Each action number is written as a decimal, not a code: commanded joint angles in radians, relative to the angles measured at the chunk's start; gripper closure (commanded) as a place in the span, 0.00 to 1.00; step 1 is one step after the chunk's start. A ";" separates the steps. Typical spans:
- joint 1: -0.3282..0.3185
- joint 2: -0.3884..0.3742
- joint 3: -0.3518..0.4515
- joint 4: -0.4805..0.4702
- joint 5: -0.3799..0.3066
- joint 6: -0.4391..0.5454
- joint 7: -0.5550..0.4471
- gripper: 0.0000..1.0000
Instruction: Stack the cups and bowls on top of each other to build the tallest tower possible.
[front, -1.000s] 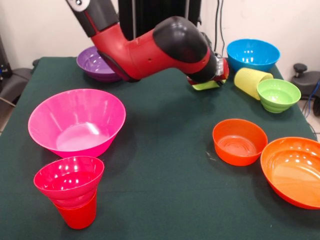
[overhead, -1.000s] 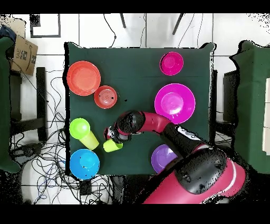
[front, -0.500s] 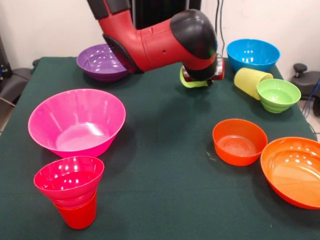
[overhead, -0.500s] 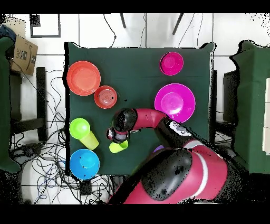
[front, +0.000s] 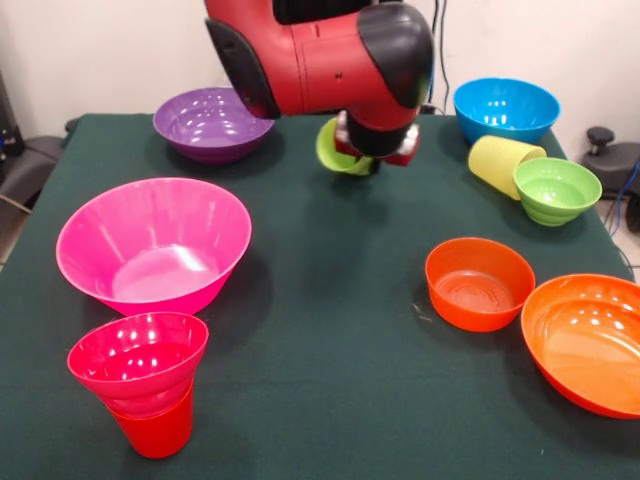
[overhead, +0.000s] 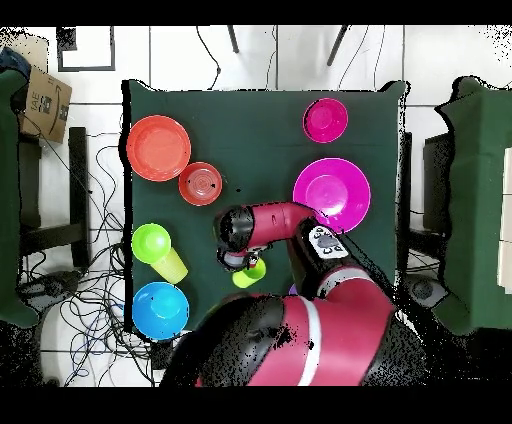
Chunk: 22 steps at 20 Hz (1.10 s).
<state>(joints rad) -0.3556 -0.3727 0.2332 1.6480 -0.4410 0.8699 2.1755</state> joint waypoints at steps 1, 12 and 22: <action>0.022 -0.003 -0.190 -0.203 -0.165 -0.171 0.173 1.00; 0.111 -0.118 -0.292 -0.142 -0.036 -0.115 0.275 1.00; 0.177 -0.193 -0.366 -0.077 0.067 -0.072 0.274 1.00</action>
<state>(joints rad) -0.2281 -0.5206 -0.1295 1.5652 -0.4333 0.8128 2.2133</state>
